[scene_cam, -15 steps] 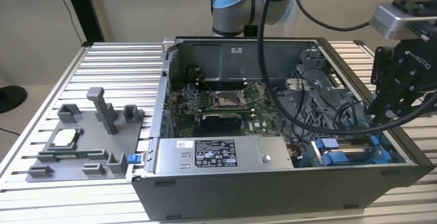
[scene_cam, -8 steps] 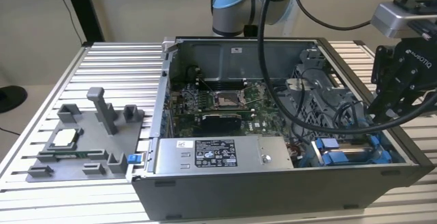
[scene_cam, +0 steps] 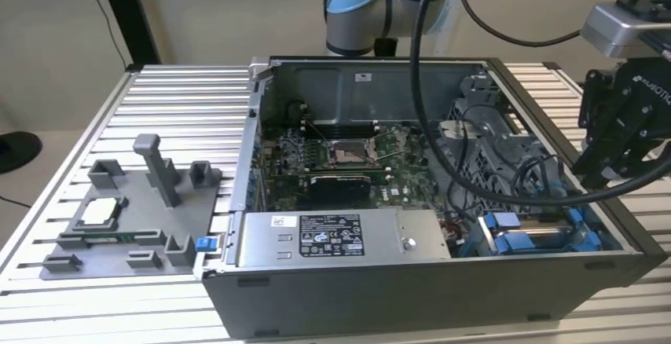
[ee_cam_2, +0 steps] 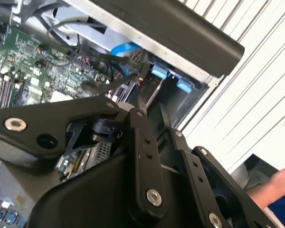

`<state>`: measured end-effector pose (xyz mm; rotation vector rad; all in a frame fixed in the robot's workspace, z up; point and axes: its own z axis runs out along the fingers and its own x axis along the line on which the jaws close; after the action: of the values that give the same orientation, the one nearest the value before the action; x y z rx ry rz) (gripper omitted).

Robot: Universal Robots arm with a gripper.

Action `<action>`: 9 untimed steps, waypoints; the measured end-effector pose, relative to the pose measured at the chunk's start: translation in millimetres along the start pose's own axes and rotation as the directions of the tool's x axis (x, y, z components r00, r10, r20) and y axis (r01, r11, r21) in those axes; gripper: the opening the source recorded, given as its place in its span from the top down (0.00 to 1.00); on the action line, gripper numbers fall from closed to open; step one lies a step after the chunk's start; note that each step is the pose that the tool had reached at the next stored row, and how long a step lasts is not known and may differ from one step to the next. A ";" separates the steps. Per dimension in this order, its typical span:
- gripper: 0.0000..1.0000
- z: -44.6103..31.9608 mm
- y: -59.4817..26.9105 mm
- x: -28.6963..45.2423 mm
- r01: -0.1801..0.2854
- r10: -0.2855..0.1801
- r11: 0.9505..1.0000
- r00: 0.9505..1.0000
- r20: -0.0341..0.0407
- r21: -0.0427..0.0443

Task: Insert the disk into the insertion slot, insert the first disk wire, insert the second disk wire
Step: 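Insert the second disk wire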

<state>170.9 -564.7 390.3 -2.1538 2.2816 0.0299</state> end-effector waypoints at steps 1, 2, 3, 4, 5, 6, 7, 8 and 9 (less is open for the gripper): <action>1.00 0.0 -3.5 -0.2 0.000 0.000 1.000 1.000 0.000 0.000; 1.00 0.0 -6.7 -0.4 0.000 0.000 1.000 1.000 0.000 0.000; 1.00 0.1 -10.2 -0.6 0.000 0.000 1.000 1.000 0.000 0.000; 1.00 0.2 -14.0 -0.8 0.000 0.000 1.000 1.000 0.000 0.000; 1.00 0.3 -16.0 -0.9 0.000 0.000 1.000 1.000 0.000 0.000; 1.00 0.3 -16.7 -1.0 0.000 0.000 1.000 1.000 0.000 0.000; 1.00 0.3 -16.7 -1.0 0.000 0.000 1.000 1.000 0.000 0.000; 1.00 0.3 -16.7 -1.0 0.000 0.000 1.000 1.000 0.000 0.000; 1.00 0.3 -16.7 -1.0 0.000 0.000 1.000 1.000 0.000 0.000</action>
<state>187.7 -564.7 389.8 -2.1536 2.2819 0.0302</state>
